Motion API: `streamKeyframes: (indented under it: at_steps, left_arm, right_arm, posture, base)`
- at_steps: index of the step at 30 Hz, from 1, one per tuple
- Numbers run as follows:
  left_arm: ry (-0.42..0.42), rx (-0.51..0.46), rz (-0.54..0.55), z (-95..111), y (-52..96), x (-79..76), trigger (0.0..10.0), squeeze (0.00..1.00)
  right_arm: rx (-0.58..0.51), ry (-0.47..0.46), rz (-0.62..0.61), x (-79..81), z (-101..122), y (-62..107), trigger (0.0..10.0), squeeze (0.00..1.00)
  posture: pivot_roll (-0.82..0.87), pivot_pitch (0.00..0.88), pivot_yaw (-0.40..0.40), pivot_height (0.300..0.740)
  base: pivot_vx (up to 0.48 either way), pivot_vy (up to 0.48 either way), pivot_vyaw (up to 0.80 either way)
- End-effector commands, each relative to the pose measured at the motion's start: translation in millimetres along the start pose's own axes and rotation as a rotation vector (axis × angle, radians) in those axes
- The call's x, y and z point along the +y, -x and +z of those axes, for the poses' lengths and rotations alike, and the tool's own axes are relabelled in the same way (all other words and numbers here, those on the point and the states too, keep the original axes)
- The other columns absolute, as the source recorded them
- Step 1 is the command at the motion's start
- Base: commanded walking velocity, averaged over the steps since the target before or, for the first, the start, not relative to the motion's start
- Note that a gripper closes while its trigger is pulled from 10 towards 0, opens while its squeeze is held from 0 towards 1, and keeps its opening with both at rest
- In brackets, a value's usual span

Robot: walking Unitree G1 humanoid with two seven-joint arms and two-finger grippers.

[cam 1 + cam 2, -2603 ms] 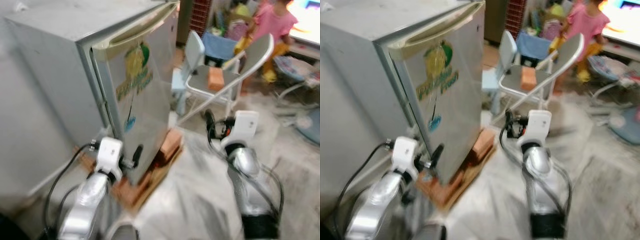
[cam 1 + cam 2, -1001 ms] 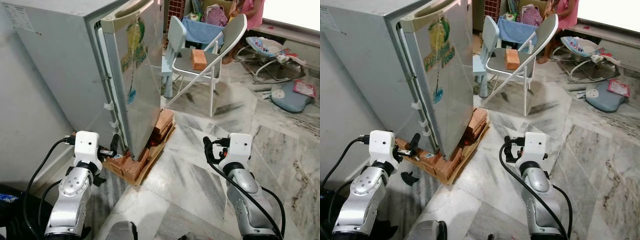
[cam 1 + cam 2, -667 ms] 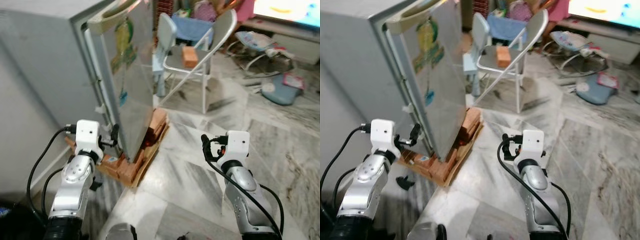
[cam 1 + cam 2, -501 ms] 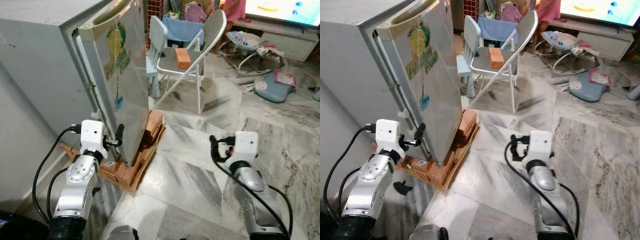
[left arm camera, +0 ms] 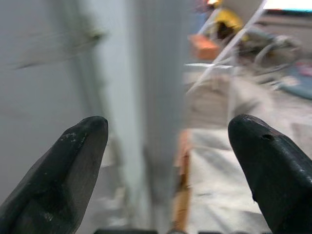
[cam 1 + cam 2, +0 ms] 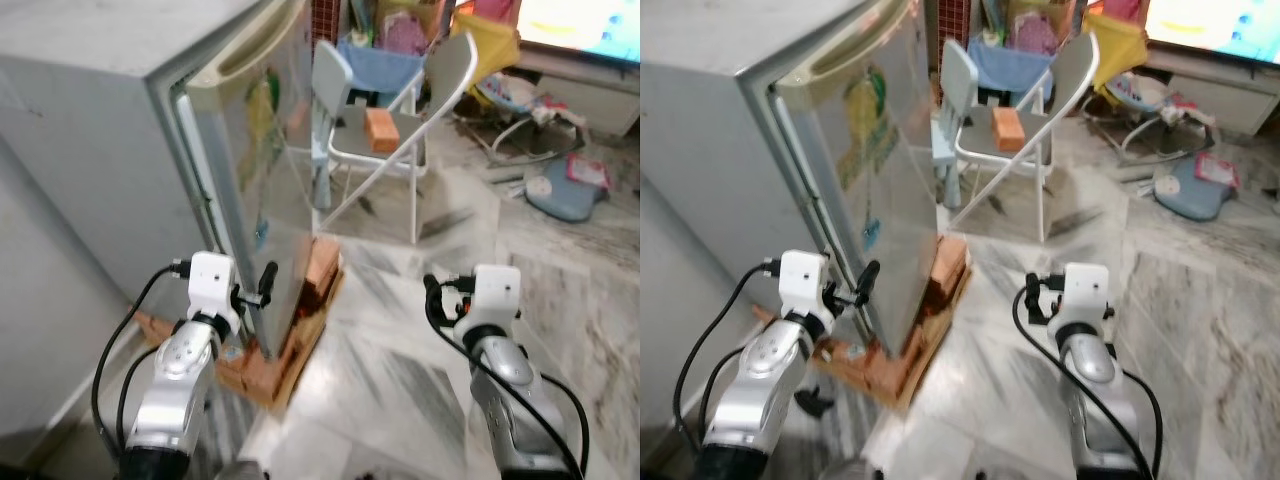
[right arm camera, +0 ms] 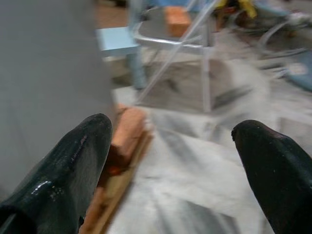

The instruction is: Restocking fridge

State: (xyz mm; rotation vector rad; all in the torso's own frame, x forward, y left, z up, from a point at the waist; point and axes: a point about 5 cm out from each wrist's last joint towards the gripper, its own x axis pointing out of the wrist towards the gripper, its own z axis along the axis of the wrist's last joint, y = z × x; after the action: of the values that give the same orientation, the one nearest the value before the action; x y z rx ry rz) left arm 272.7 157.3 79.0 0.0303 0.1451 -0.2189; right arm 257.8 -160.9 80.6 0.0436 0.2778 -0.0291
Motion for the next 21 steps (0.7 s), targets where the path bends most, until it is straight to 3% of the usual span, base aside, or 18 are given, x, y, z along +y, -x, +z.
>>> streamKeyframes:
  at_steps: [1, 7, 14, 21]
  left_arm:
    - [-0.006, -0.001, 0.015, -0.1, -2.4, -2.5, 10.0, 0.0]
    - [0.0, -0.011, 0.016, 3.2, -7.7, -0.7, 10.0, 0.0]
    - [0.001, -0.021, 0.011, 6.7, -26.7, -6.0, 10.0, 0.0]
    - [0.012, -0.047, 0.054, 18.2, -45.0, 2.3, 10.0, 0.0]
  right_arm:
    - [0.007, 0.011, -0.037, -10.3, -0.4, 4.3, 10.0, 0.0]
    - [0.055, -0.012, -0.053, -15.0, -10.2, 11.8, 10.0, 0.0]
    - [0.046, -0.018, -0.063, -16.4, -6.1, 9.3, 10.0, 0.0]
    - [0.022, 0.0, -0.06, -20.0, 0.8, 15.8, 10.0, 0.0]
  posture:
    - [0.08, 0.038, -0.021, 0.74]
    - [0.07, 0.045, -0.026, 0.74]
    - [0.05, 0.043, -0.027, 0.74]
    - [0.02, 0.045, -0.024, 0.74]
  base:
    - [0.0, 0.0, 0.0]
    - [0.0, 0.0, 0.0]
    - [0.0, 0.0, 0.0]
    - [0.0, 0.0, 0.0]
